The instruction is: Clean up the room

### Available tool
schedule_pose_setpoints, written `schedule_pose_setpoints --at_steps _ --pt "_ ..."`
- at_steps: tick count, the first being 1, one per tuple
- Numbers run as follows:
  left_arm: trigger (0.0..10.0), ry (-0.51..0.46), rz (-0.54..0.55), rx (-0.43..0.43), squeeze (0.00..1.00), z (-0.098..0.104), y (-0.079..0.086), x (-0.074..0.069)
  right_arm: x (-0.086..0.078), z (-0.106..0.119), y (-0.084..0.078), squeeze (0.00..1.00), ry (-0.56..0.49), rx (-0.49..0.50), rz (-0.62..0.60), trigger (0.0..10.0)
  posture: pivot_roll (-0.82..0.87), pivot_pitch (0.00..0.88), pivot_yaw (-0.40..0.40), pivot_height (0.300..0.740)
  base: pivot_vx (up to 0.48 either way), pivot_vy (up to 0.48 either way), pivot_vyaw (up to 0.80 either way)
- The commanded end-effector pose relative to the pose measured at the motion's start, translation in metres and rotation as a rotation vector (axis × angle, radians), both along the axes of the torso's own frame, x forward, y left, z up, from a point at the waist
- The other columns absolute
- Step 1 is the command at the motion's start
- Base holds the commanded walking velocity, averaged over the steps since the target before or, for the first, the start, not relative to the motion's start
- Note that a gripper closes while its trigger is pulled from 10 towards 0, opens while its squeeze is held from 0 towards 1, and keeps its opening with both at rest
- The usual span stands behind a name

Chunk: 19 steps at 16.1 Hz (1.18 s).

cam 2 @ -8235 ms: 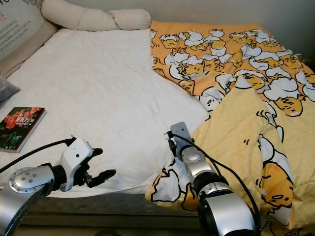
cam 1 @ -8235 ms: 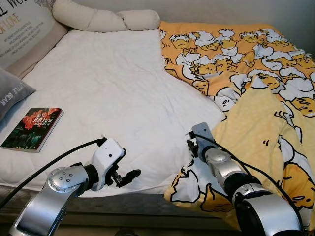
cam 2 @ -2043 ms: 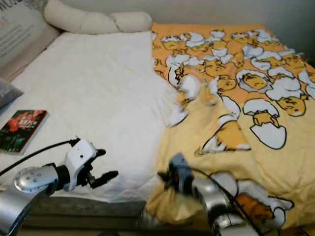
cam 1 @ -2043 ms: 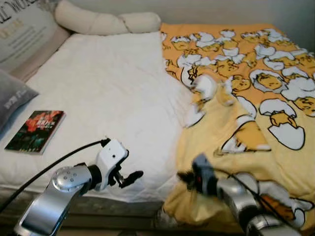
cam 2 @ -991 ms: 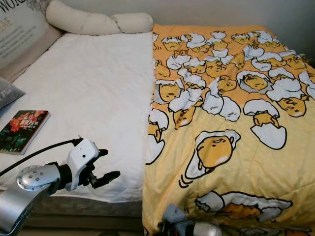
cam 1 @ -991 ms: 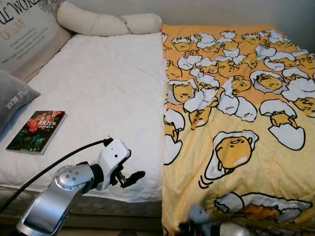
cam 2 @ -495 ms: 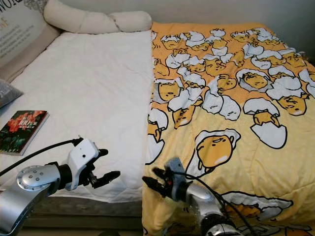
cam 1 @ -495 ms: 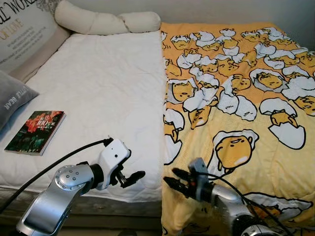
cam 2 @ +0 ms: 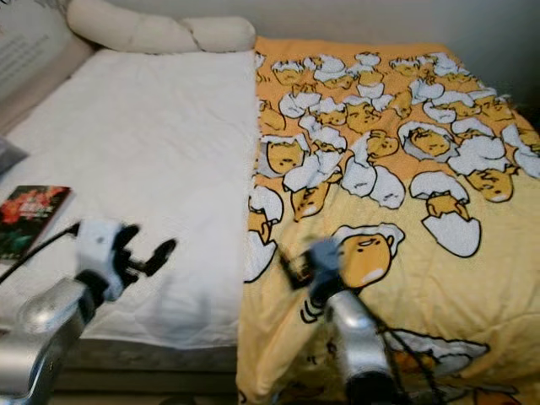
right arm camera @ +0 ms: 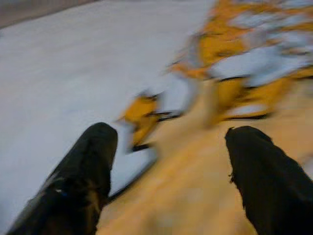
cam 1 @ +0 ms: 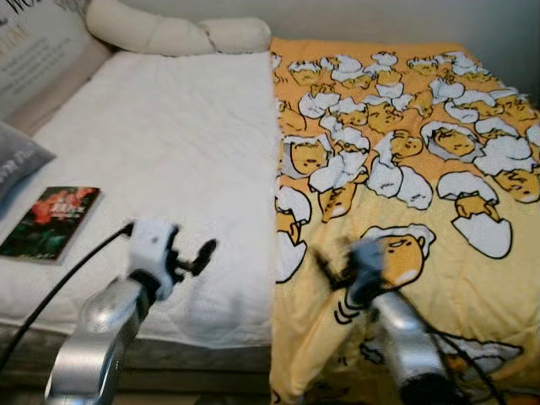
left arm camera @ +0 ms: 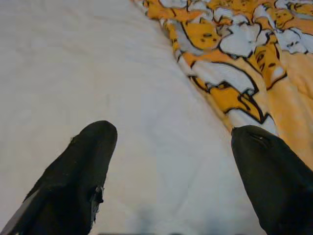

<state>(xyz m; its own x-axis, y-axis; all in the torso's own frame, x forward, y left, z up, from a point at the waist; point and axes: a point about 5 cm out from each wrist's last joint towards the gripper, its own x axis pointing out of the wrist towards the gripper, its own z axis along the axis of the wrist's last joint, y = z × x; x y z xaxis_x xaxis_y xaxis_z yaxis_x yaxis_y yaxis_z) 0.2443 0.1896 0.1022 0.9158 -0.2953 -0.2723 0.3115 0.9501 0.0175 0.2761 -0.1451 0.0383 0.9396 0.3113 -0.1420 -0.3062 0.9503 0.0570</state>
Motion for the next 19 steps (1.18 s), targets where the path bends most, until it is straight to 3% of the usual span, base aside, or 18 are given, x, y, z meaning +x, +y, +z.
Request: schedule_pose_setpoints --at_steps 1,2,3,6,9,13,19 --pt "10.0 -0.027 0.008 0.004 0.00 0.004 -0.002 -0.001 0.001 0.008 -0.004 1.00 -0.019 -0.004 -0.061 10.0 0.16 0.000 -0.035 0.740 0.000 0.000 0.00" --pt "10.0 -0.032 0.031 0.002 0.00 0.001 -0.004 -0.006 -0.001 0.014 -0.007 0.71 -0.029 0.009 -0.136 10.0 0.16 0.000 -0.043 0.740 0.000 -0.244 0.00" --pt "10.0 -0.036 0.053 0.012 0.00 0.000 -0.005 -0.011 -0.006 0.019 -0.009 0.00 -0.038 0.033 -0.200 10.0 0.17 0.000 -0.052 0.740 0.000 -0.244 0.00" --pt "10.0 -0.049 0.144 0.075 0.00 -0.003 0.004 -0.015 -0.022 0.024 -0.013 0.00 -0.009 0.017 -0.300 10.0 0.17 0.000 -0.069 0.740 0.000 -0.245 0.00" --pt "10.0 -0.043 0.157 0.067 0.00 -0.005 0.006 -0.013 -0.030 0.026 -0.032 0.00 0.005 -0.051 -0.379 10.0 0.11 0.000 -0.038 0.740 0.000 -0.245 0.00" --pt "10.0 -0.053 0.145 0.061 0.00 -0.005 -0.002 -0.011 -0.037 0.022 -0.044 0.00 0.042 -0.092 -0.439 10.0 0.12 0.000 -0.034 0.740 0.000 -0.246 0.00" --pt "10.0 -0.068 0.135 0.076 0.00 0.000 -0.003 -0.003 -0.036 0.017 -0.028 0.00 0.078 -0.096 -0.393 10.0 0.13 0.000 -0.030 0.740 0.000 -0.326 0.00"
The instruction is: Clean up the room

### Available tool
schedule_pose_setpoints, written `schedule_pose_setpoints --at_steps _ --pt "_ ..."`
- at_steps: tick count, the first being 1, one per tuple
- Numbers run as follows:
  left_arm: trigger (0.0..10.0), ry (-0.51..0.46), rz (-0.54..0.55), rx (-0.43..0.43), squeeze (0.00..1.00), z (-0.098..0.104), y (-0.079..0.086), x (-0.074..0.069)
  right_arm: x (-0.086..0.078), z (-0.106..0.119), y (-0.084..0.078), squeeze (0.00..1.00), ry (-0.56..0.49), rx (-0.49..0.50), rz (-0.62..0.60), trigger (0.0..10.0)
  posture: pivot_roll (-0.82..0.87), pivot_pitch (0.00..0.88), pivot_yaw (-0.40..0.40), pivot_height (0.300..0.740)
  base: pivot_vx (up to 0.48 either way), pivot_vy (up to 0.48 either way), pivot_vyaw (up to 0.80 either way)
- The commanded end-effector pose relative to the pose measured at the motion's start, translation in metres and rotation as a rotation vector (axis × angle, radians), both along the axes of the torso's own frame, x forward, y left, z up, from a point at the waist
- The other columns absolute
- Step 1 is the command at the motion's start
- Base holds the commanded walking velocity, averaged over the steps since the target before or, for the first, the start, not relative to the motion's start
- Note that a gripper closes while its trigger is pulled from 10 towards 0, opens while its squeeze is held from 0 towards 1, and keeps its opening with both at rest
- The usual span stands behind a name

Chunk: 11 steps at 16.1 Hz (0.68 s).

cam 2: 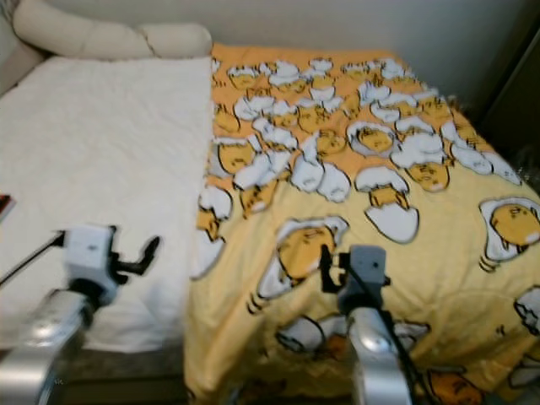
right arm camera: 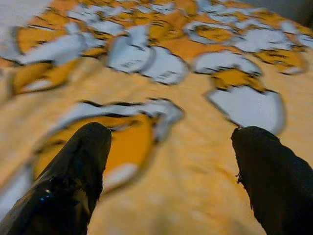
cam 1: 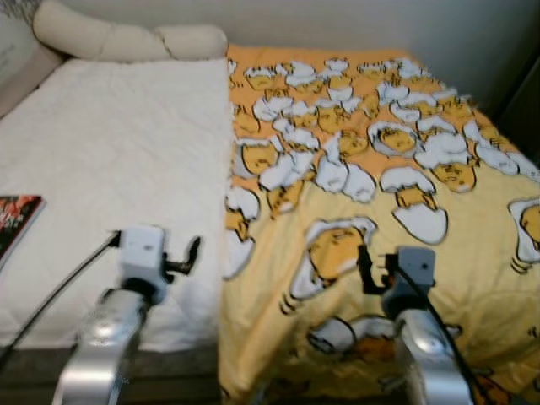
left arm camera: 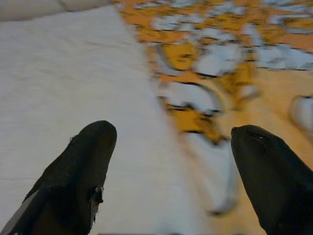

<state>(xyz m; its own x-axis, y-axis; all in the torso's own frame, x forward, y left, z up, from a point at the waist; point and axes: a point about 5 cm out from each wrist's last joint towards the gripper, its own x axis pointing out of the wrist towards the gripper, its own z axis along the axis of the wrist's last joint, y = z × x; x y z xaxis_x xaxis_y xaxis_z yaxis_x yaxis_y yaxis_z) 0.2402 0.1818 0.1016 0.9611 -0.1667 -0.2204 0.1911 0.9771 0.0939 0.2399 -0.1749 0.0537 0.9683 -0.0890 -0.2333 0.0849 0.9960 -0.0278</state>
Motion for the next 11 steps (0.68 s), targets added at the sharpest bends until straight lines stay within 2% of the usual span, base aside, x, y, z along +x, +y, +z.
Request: schedule_pose_setpoints --at_steps 1,7,11 --pt "10.0 0.002 0.012 0.014 0.00 0.0002 0.0046 0.0021 0.0013 0.0016 0.0017 0.00 0.003 -0.011 0.012 10.0 0.12 0.000 -0.030 0.740 0.000 -0.356 0.00" --pt "10.0 0.005 0.000 0.019 0.00 -0.0012 0.0008 0.0033 0.0048 0.0021 -0.0054 0.00 0.015 -0.008 -0.009 10.0 0.14 0.000 -0.048 0.740 0.000 -0.354 0.00" --pt "10.0 0.002 0.000 0.034 0.00 0.0007 0.0029 0.0045 0.0023 -0.0020 -0.0057 0.00 0.032 -0.014 -0.038 10.0 0.13 0.000 -0.028 0.740 0.000 -0.353 0.00"
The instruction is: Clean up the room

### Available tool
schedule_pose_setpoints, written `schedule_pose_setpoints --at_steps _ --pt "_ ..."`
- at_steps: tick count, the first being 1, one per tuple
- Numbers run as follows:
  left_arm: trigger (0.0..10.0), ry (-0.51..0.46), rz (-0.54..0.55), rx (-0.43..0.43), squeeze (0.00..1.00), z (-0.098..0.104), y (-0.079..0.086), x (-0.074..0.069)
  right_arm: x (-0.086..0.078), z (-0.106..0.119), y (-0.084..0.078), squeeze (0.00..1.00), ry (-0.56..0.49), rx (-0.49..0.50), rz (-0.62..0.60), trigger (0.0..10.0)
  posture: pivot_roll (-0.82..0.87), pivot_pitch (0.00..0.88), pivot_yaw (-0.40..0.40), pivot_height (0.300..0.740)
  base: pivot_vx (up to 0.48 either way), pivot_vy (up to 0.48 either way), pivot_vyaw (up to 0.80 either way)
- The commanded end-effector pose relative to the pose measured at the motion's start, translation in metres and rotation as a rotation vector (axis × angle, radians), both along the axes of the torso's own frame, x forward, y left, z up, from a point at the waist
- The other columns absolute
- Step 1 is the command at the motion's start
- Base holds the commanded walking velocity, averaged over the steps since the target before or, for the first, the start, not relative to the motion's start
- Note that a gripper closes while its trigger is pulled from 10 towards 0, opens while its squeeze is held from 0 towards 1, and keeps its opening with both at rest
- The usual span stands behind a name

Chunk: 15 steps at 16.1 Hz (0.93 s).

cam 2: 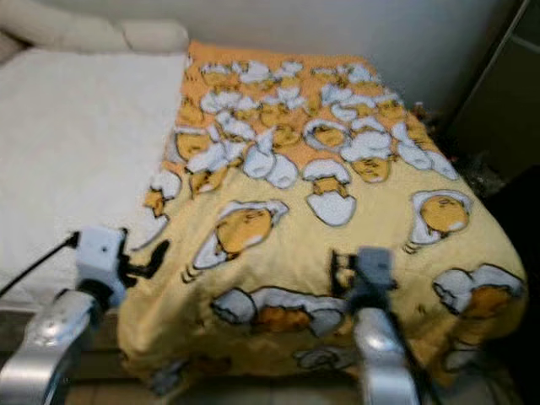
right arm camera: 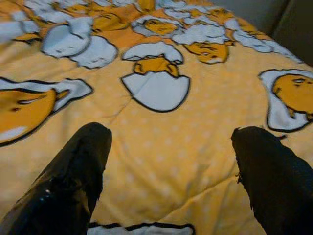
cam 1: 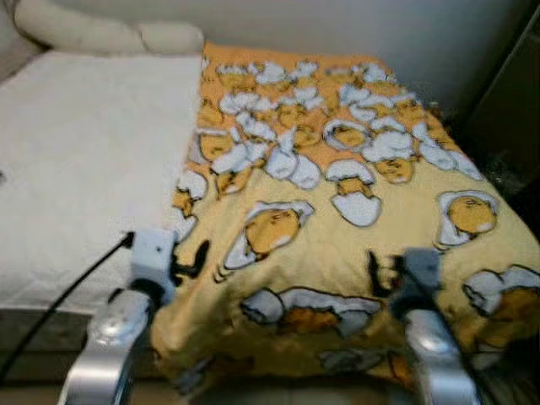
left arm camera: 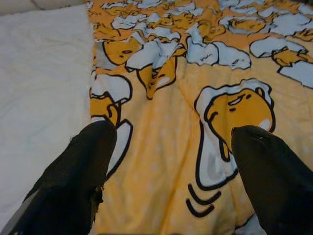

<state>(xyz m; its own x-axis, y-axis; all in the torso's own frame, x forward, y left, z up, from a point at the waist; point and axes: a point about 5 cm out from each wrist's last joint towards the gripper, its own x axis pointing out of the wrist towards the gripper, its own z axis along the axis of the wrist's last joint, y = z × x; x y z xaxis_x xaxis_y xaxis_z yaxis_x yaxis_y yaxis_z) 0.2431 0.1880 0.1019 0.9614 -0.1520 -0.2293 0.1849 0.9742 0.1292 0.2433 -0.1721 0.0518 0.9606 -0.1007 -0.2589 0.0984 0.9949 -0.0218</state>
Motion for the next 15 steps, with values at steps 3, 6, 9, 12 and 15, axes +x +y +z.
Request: schedule_pose_setpoints --at_steps 3,6,9,12,15 --pt "10.0 0.008 -0.012 -0.010 0.00 -0.004 -0.005 0.001 -0.002 -0.001 -0.011 0.00 0.011 -0.060 -0.017 10.0 0.12 0.000 -0.028 0.740 0.000 -0.355 0.00" --pt "10.0 0.006 -0.025 -0.001 0.00 -0.003 -0.007 0.001 0.000 -0.001 -0.013 0.00 0.012 -0.058 -0.026 10.0 0.13 0.000 -0.031 0.740 0.000 -0.356 -0.14" --pt "10.0 -0.013 -0.030 0.030 0.00 0.002 -0.003 0.004 0.003 -0.003 -0.017 0.00 0.015 -0.051 -0.060 10.0 0.15 0.000 -0.037 0.740 0.000 -0.355 -0.80" --pt "10.0 -0.017 -0.012 0.034 0.00 0.002 0.000 0.007 0.004 -0.002 -0.006 0.00 0.009 -0.063 -0.014 10.0 0.14 0.000 -0.026 0.740 0.000 -0.353 -0.80" --pt "10.0 -0.020 0.031 -0.003 0.00 0.000 -0.001 0.009 0.006 -0.001 -0.005 0.00 -0.002 -0.105 0.025 10.0 0.11 0.000 -0.021 0.740 0.000 0.000 -0.80"
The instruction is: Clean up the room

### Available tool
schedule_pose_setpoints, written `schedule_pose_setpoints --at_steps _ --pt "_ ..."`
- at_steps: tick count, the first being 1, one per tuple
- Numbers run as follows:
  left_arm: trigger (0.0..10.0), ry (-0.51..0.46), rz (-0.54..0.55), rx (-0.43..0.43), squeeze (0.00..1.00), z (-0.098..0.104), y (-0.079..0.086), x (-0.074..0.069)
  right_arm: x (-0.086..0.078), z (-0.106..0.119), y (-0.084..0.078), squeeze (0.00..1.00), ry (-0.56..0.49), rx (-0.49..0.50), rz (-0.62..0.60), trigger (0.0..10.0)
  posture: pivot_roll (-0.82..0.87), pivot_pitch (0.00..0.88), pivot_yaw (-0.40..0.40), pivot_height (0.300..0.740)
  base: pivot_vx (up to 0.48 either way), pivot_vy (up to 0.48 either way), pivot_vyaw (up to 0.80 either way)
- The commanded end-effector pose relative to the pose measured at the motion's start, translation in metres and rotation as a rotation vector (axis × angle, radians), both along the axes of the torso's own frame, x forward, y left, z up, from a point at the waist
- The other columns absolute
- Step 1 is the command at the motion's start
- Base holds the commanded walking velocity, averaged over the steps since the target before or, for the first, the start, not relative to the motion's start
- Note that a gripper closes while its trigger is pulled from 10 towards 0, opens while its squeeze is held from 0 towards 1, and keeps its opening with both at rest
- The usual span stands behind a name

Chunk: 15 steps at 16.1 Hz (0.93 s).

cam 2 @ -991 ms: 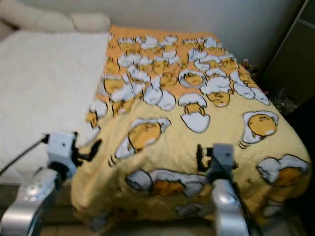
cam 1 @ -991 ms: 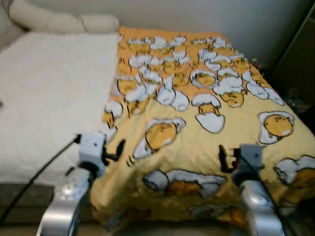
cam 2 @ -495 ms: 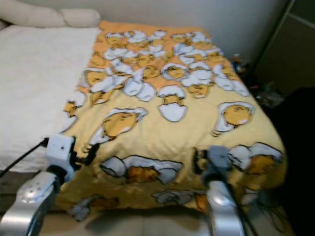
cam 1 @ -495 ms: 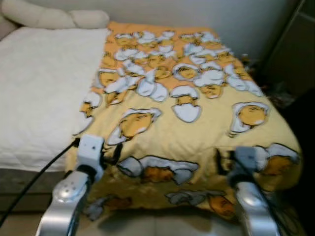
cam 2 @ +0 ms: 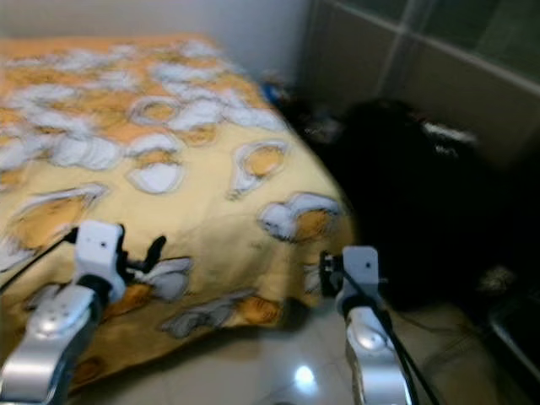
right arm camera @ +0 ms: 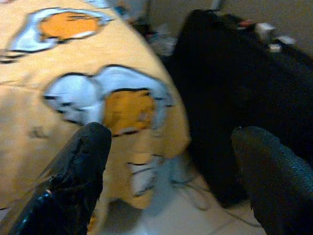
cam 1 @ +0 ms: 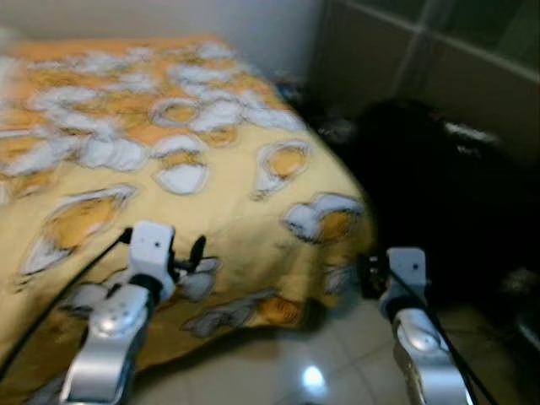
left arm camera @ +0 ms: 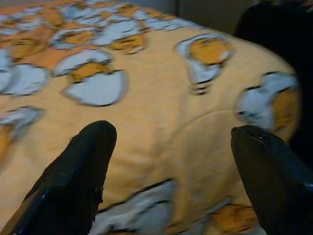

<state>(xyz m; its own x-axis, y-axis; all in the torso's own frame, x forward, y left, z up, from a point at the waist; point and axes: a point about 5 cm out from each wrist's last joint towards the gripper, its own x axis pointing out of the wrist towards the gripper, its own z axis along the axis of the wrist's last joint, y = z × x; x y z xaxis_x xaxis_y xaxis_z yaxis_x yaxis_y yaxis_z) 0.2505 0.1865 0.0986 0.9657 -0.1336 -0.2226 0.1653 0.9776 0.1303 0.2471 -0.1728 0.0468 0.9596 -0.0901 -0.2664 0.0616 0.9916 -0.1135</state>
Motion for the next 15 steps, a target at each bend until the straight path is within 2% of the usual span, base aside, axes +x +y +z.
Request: schedule_pose_setpoints --at_steps 1,5,7,10,15 --pt "10.0 -0.018 0.021 -0.007 0.00 0.004 0.001 0.004 0.004 0.005 -0.006 0.00 -0.022 -0.011 -0.018 10.0 0.11 0.000 -0.020 0.740 0.000 0.000 -0.80" --pt "10.0 -0.043 0.010 0.004 0.00 0.006 0.000 0.009 0.010 0.008 -0.006 0.00 -0.040 0.008 -0.040 10.0 0.13 0.000 -0.021 0.740 0.000 0.000 -0.80" --pt "10.0 -0.050 -0.024 0.039 0.00 0.007 -0.001 0.010 0.011 0.006 0.001 0.00 -0.036 0.016 -0.020 10.0 0.12 0.000 -0.016 0.740 0.000 0.000 -0.80" --pt "10.0 -0.057 -0.024 0.003 0.00 0.007 -0.003 0.012 0.015 0.011 0.003 0.00 -0.056 0.000 -0.002 10.0 0.13 0.000 -0.030 0.740 0.000 0.000 -0.80" --pt "10.0 -0.057 -0.032 -0.012 0.00 0.005 -0.003 0.012 0.012 0.006 0.003 0.00 -0.039 0.010 -0.004 10.0 0.13 0.000 -0.035 0.740 0.000 0.000 -0.80"
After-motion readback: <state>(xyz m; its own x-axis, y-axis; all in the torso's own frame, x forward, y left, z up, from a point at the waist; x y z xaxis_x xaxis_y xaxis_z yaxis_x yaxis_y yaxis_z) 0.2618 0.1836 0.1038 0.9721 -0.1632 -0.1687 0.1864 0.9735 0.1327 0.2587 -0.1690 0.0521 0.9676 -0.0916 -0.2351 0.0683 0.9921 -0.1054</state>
